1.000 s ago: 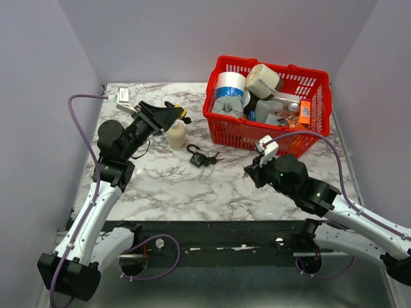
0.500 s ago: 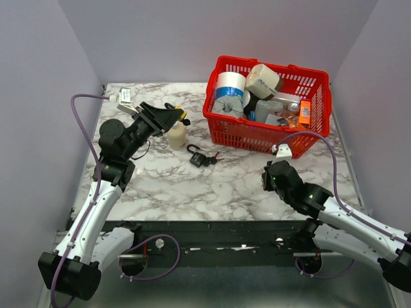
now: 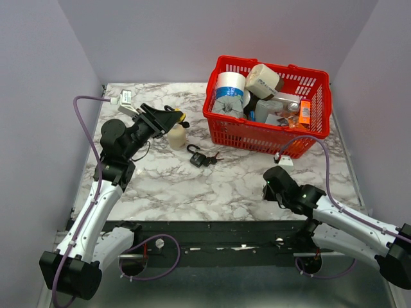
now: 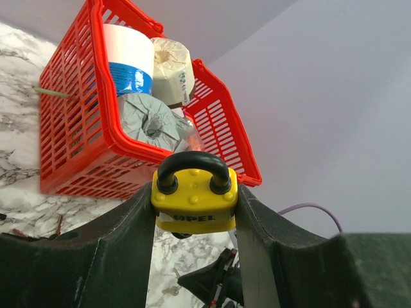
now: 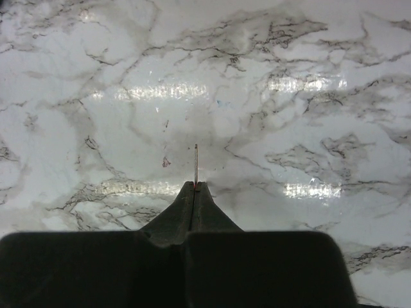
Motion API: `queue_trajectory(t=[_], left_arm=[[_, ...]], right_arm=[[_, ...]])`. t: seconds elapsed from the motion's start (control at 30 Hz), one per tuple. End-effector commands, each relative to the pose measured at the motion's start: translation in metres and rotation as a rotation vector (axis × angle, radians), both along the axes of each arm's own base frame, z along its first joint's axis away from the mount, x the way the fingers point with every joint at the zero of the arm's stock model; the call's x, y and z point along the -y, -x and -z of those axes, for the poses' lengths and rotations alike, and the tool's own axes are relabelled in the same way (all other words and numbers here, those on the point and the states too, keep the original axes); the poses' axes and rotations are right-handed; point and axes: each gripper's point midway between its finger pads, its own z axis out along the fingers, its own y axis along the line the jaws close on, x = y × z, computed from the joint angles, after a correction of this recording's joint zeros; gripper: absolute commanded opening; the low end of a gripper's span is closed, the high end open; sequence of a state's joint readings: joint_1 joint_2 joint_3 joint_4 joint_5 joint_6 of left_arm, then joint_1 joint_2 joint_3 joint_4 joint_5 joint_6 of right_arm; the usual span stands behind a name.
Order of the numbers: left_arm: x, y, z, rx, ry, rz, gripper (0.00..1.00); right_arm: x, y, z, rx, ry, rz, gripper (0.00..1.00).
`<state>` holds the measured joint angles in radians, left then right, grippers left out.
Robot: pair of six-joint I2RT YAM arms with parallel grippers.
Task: Lock with the key
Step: Place the key at the center of the board.
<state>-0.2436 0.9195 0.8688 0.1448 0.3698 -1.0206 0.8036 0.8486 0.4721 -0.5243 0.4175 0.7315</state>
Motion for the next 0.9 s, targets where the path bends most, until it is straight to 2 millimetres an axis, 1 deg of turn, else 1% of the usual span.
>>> queue_trajectory(t=[0.0, 0.17, 0.2, 0.23, 0.33, 0.4, 0.43, 0.5, 0.53, 0.57, 0.6, 0.67, 0.7, 0.73, 0.8, 0.83, 0.87], left_arm=[[-0.004, 0.002, -0.011, 0.032, 0.036, -0.013, 0.0], [-0.002, 0.003, -0.006, 0.015, 0.049, 0.002, 0.0], [-0.002, 0.002, -0.004, 0.008, 0.05, 0.001, 0.0], [-0.002, 0.001, -0.001, 0.002, 0.05, 0.002, 0.0], [-0.001, 0.001, 0.003, -0.009, 0.056, 0.006, 0.0], [-0.001, 0.0, 0.007, -0.018, 0.058, 0.008, 0.0], [-0.001, 0.0, 0.009, -0.022, 0.057, 0.008, 0.0], [-0.001, 0.0, 0.012, -0.029, 0.054, 0.009, 0.0], [-0.001, 0.001, 0.013, -0.031, 0.052, 0.01, 0.0], [0.0, 0.002, 0.014, -0.034, 0.049, 0.013, 0.0], [0.0, 0.003, 0.015, -0.037, 0.047, 0.016, 0.0], [0.001, 0.005, 0.018, -0.046, 0.043, 0.028, 0.0], [0.002, 0.008, 0.019, -0.043, 0.041, 0.04, 0.0], [0.004, 0.011, 0.02, -0.043, 0.039, 0.06, 0.0], [0.008, 0.017, 0.019, -0.027, 0.039, 0.092, 0.0], [0.011, 0.023, 0.019, -0.025, 0.035, 0.124, 0.0], [0.012, 0.025, 0.018, -0.016, 0.035, 0.138, 0.0]], right_arm=[[0.002, 0.013, 0.019, -0.101, -0.031, 0.065, 0.02], [0.003, 0.006, 0.022, -0.088, -0.009, 0.073, 0.03], [0.003, 0.004, 0.022, -0.087, -0.005, 0.077, 0.05], [0.0, 0.001, 0.021, -0.081, -0.006, 0.076, 0.1], [-0.006, -0.01, 0.014, -0.05, -0.011, 0.066, 0.1], [-0.006, -0.013, 0.017, -0.057, 0.008, 0.062, 0.11], [-0.007, -0.014, 0.017, -0.057, 0.012, 0.064, 0.18], [-0.005, -0.017, 0.018, -0.063, 0.022, 0.068, 0.28], [-0.006, -0.017, 0.018, -0.062, 0.017, 0.068, 0.36], [-0.007, -0.018, 0.016, -0.058, 0.014, 0.059, 0.38], [-0.01, -0.019, 0.011, -0.046, -0.002, 0.048, 0.4], [-0.018, -0.019, 0.003, -0.029, -0.029, 0.0, 0.41], [-0.024, -0.022, -0.009, -0.003, -0.06, -0.027, 0.42], [-0.036, -0.022, -0.02, 0.014, -0.108, -0.083, 0.47], [-0.049, -0.023, -0.038, 0.058, -0.143, -0.178, 0.54], [-0.068, -0.022, -0.063, 0.113, -0.224, -0.276, 0.64], [-0.075, -0.022, -0.075, 0.156, -0.225, -0.349, 0.69]])
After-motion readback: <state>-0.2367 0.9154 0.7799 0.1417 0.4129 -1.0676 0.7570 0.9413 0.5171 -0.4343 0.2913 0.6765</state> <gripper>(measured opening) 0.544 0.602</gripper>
